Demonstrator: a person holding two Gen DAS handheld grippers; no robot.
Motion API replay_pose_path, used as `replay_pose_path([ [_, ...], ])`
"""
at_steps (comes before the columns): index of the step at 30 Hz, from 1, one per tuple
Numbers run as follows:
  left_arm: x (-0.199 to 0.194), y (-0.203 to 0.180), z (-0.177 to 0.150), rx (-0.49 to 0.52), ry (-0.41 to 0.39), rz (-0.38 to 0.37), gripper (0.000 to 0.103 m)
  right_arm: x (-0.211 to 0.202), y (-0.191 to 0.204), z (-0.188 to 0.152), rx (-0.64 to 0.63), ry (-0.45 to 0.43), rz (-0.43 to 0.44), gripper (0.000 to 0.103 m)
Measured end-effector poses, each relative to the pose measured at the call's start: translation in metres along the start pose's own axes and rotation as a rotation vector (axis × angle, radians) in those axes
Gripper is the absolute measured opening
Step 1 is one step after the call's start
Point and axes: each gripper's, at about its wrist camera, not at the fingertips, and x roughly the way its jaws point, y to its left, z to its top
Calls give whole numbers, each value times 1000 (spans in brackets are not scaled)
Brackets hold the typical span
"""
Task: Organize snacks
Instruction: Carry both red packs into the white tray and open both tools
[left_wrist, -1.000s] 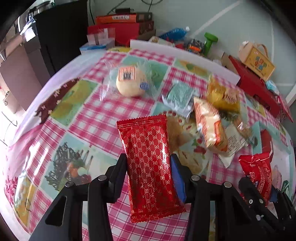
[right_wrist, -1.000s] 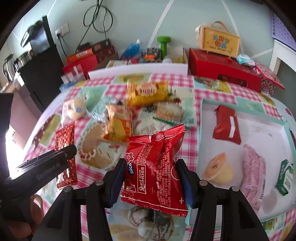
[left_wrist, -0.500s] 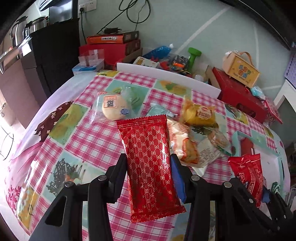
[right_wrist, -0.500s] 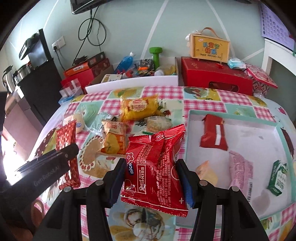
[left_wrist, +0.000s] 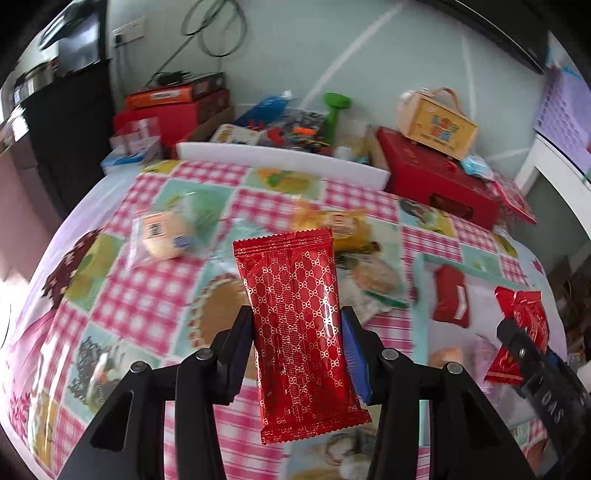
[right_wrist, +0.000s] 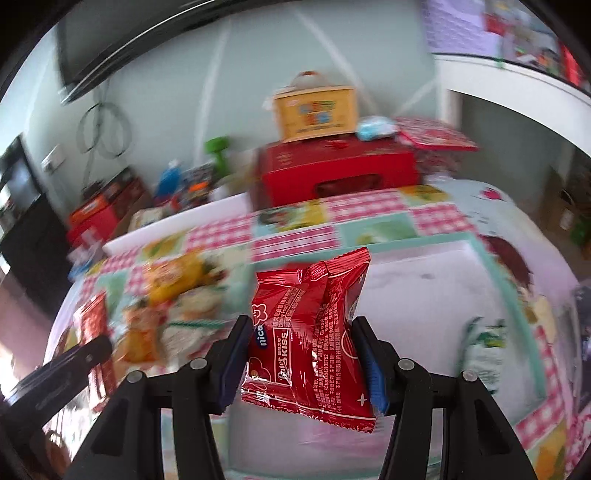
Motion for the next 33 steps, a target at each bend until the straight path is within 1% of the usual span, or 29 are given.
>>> replay_pose_path([
  [4, 4, -38, 5, 71, 15, -73, 48, 2, -48, 7, 96, -9, -91, 58],
  [7, 9, -70, 10, 132, 20, -122, 48, 4, -75, 10, 143, -17, -132, 58],
  [9, 13, -91, 12, 166, 28, -152, 48, 8, -91, 9, 173, -6, -161, 58],
  [13, 26, -137, 15, 240, 59, -207, 48, 16, -106, 8, 199, 3, -180, 58],
  [18, 43, -178, 13, 315, 94, -229, 48, 19, -109, 7, 196, 0, -176, 58],
  [25, 61, -204, 12, 351, 124, -225, 48, 22, -109, 7, 195, 1, -166, 58],
  [31, 71, -208, 13, 348, 139, -209, 49, 24, -107, 7, 186, 7, -163, 60],
  [32, 72, -208, 13, 343, 140, -205, 51, 25, -107, 7, 180, 9, -169, 60],
  [33, 73, -207, 12, 338, 143, -198, 55, 26, -105, 7, 173, 13, -174, 60],
])
